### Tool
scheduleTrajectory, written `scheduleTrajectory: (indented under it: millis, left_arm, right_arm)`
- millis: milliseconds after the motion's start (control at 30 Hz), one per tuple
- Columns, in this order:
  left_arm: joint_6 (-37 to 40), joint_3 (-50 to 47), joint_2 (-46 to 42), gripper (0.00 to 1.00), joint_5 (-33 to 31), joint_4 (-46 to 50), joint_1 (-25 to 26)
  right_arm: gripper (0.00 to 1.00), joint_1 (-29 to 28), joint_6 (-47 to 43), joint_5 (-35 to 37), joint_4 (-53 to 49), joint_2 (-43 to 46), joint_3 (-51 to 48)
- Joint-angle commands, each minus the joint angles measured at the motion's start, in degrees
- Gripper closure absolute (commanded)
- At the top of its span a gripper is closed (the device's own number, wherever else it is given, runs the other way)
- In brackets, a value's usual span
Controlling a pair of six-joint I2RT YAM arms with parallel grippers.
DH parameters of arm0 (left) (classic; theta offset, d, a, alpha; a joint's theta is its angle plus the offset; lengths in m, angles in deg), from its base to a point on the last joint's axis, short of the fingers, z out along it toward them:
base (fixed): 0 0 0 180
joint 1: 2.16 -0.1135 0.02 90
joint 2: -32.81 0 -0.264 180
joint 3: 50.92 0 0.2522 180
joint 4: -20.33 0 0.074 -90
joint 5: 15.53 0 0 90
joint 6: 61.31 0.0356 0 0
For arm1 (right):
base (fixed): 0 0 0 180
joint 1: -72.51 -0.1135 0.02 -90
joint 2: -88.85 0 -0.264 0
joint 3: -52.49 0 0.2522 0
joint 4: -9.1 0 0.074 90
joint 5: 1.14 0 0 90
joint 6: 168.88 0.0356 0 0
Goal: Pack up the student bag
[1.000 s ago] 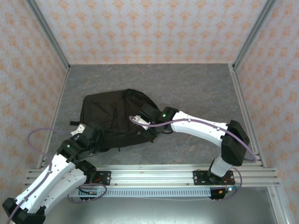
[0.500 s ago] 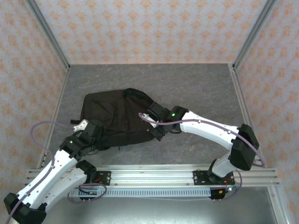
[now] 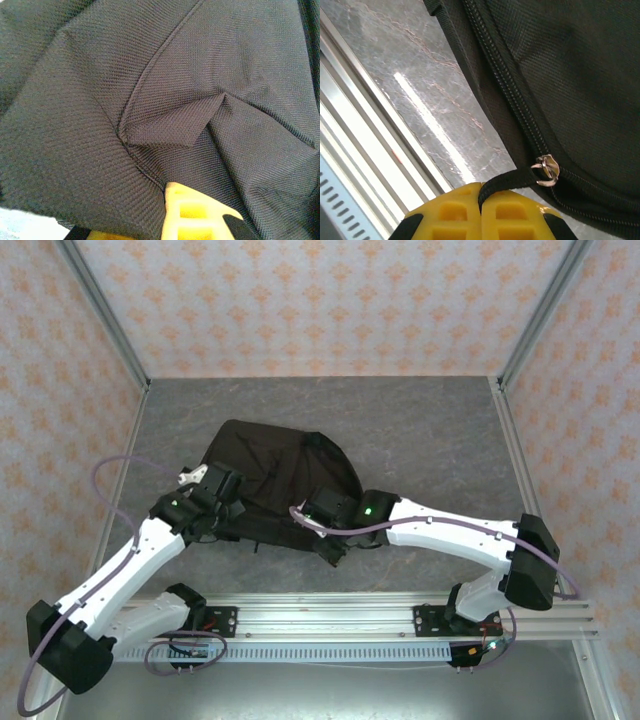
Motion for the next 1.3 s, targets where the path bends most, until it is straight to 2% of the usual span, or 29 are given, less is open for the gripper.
scheduleTrajectory:
  millis: [0, 100, 300, 400, 467, 600, 733, 900, 1133, 1200, 1267]
  left_arm:
    - [2.3, 3.2, 3.1, 0.94, -5.7, -5.4, -1.4]
    - [1.1, 3.7, 7.4, 0.9, -5.0, -6.2, -4.1]
    - [-1.1, 3.7, 10.0, 0.6, 6.4, -9.0, -12.2]
    - [-0.2, 4.5, 7.4, 0.47, 9.2, -6.5, -12.6]
    - [-0.9, 3.2, 4.7, 0.44, 11.9, -5.9, -12.6]
    - [-4.4, -2.3, 0.1, 0.44, 18.1, -5.6, -12.5]
    - [-10.5, -9.0, -3.1, 0.44, 22.9, -9.9, -10.9]
    - [-13.5, -9.4, -3.4, 0.42, 20.9, -12.5, -6.1]
    - [-14.8, -11.0, -1.4, 0.46, 19.4, -14.7, -4.3]
    - [-15.0, -11.7, -0.8, 0.51, 18.6, -15.3, -4.3]
    - [-14.8, -11.7, -0.3, 0.62, 17.8, -15.9, -4.3]
  right_arm:
    - [1.0, -0.6, 5.0, -3.0, 4.2, 0.6, -0.3]
    - [1.0, -0.7, 7.6, -4.1, 5.6, -0.9, 0.9]
    - [1.0, -0.9, 11.4, -6.4, 10.5, -3.4, 1.0]
    - [1.0, -1.0, 13.9, -6.5, 13.9, -2.8, 0.0]
    - [1.0, -1.2, 15.5, -6.9, 16.4, -2.3, -1.2]
    - [1.0, -1.4, 17.3, -7.2, 19.4, -1.7, -2.5]
    - [1.0, -1.8, 18.6, -7.5, 21.4, -1.7, -3.5]
    - [1.0, -2.3, 18.9, -7.8, 21.7, -2.4, -3.8]
    - [1.0, -2.4, 19.3, -7.1, 21.9, -2.0, -4.7]
    - [1.0, -2.4, 19.2, -6.4, 21.6, -2.1, -4.7]
    - [1.0, -2.4, 18.8, -5.3, 20.3, -2.4, -4.4]
